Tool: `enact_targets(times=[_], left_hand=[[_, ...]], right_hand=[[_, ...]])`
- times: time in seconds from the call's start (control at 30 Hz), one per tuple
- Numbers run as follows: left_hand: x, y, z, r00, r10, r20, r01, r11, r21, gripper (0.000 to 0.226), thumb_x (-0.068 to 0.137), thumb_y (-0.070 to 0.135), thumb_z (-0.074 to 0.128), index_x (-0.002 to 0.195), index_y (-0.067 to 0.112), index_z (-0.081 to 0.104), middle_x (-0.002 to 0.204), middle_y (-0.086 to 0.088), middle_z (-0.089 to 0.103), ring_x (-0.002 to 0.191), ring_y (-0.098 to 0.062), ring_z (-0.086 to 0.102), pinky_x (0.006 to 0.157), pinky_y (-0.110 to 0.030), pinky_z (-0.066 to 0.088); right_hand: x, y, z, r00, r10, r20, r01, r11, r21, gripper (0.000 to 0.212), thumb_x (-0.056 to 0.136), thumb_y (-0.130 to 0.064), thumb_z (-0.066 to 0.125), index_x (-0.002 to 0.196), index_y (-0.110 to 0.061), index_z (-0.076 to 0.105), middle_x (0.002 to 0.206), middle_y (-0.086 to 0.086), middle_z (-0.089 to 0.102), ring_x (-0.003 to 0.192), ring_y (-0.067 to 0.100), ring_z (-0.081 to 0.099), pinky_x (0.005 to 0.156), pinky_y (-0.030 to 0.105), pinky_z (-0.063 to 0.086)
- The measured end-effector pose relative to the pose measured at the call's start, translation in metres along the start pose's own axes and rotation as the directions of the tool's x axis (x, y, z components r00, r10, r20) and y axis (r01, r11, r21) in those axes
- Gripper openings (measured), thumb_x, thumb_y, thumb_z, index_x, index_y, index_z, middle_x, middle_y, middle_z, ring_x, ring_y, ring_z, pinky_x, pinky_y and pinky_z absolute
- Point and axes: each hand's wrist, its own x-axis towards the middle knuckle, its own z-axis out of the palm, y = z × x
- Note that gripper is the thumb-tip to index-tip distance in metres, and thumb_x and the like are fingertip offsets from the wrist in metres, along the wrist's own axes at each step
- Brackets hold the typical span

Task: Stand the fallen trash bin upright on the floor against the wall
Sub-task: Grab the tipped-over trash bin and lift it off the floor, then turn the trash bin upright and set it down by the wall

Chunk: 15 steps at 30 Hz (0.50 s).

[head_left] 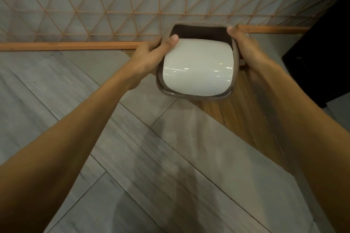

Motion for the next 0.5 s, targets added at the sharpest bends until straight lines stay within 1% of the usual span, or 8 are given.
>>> enact_targets(times=[0.07,0.1,0.17,0.23,0.3,0.4,0.43,0.5], left_hand=[[-0.002,-0.005,-0.002,0.996,-0.012,0.092,0.024,0.991,-0.129,0.072,0.086,0.061,0.053,0.149,0.033,0.029,0.122,0.013,0.057,0.109,-0.013,0.058,0.090,-0.041,0.049],[-0.002,-0.005,-0.003,0.993,0.004,0.120,0.016,0.986,-0.168,0.080,0.085,0.059,0.056,0.152,0.037,0.018,0.127,0.013,0.052,0.111,-0.013,0.058,0.089,-0.042,0.051],[-0.001,-0.001,-0.005,0.987,0.057,0.152,-0.031,0.985,-0.173,0.090,0.081,0.054,0.064,0.153,0.038,0.012,0.137,0.010,0.044,0.113,-0.013,0.059,0.089,-0.038,0.055],[0.000,0.002,-0.004,0.987,0.074,0.145,-0.054,0.989,-0.136,0.103,0.074,0.052,0.071,0.154,0.033,0.010,0.140,0.008,0.041,0.115,-0.012,0.057,0.090,-0.033,0.055],[0.000,0.005,-0.003,0.989,0.079,0.123,-0.065,0.991,-0.113,0.119,0.065,0.053,0.078,0.154,0.031,0.003,0.145,0.007,0.040,0.118,-0.012,0.056,0.086,-0.032,0.056],[0.002,0.010,-0.001,0.993,0.073,0.093,-0.067,0.996,-0.062,0.130,0.059,0.054,0.084,0.155,0.026,0.000,0.154,0.003,0.036,0.128,-0.013,0.048,0.099,-0.032,0.049],[0.002,0.013,0.001,0.993,0.079,0.084,-0.076,0.996,-0.044,0.127,0.062,0.051,0.083,0.155,0.022,0.001,0.155,0.002,0.034,0.129,-0.011,0.044,0.100,-0.028,0.045],[0.002,0.016,0.008,0.992,0.110,0.055,-0.110,0.994,-0.003,0.116,0.068,0.046,0.081,0.154,0.015,0.009,0.148,0.004,0.040,0.125,-0.009,0.043,0.095,-0.019,0.043]], right_hand=[[0.004,-0.005,0.002,1.000,0.029,-0.003,-0.029,0.999,-0.022,0.078,0.078,-0.063,0.059,0.142,-0.020,0.047,0.135,0.001,0.061,0.118,0.020,0.060,0.102,0.042,0.048],[0.007,-0.008,0.005,0.999,0.038,-0.001,-0.038,0.999,-0.035,0.073,0.080,-0.062,0.058,0.138,-0.018,0.051,0.126,0.000,0.065,0.111,0.018,0.062,0.095,0.038,0.051],[0.012,-0.014,0.011,0.999,0.051,-0.002,-0.051,0.997,-0.059,0.053,0.090,-0.054,0.054,0.128,-0.017,0.054,0.105,-0.005,0.066,0.091,0.010,0.062,0.070,0.026,0.049],[0.016,-0.019,0.012,0.998,0.052,-0.039,-0.055,0.996,-0.070,0.040,0.093,-0.047,0.052,0.121,-0.019,0.055,0.095,-0.006,0.065,0.078,0.007,0.059,0.057,0.024,0.042],[0.019,-0.023,0.008,0.996,0.068,-0.063,-0.073,0.995,-0.075,0.036,0.091,-0.044,0.054,0.116,-0.019,0.060,0.092,-0.005,0.067,0.074,0.008,0.061,0.054,0.024,0.042],[0.024,-0.026,-0.001,0.990,0.131,-0.045,-0.134,0.988,-0.081,0.024,0.088,-0.044,0.055,0.096,-0.023,0.064,0.078,-0.007,0.065,0.066,0.010,0.061,0.046,0.018,0.042],[0.024,-0.025,-0.003,0.988,0.150,-0.048,-0.153,0.985,-0.077,0.023,0.085,-0.044,0.057,0.092,-0.023,0.065,0.079,-0.006,0.067,0.068,0.012,0.063,0.048,0.018,0.044],[0.028,-0.018,-0.006,0.985,0.164,-0.059,-0.167,0.985,-0.045,0.032,0.074,-0.045,0.063,0.094,-0.021,0.069,0.094,0.003,0.075,0.082,0.019,0.069,0.063,0.025,0.053]])
